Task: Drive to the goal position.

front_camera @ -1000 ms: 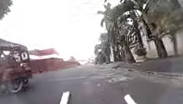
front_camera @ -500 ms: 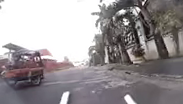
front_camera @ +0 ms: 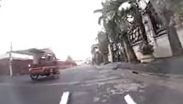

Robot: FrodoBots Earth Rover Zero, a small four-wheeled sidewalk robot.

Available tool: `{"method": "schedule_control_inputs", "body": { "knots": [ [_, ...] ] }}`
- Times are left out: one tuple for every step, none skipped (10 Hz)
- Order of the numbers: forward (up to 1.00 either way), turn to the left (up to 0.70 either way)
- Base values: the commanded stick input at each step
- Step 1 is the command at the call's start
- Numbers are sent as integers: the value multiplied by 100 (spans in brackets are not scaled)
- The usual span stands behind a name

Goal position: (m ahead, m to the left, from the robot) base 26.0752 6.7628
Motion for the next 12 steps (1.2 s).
{"method": "schedule_control_inputs", "body": {
  "knots": [
    [100,0],
    [100,0],
    [100,0],
    [100,0],
    [100,0],
    [100,0],
    [100,0],
    [100,0],
    [100,0],
    [100,-18],
    [100,-40],
    [100,-40]
  ]
}}
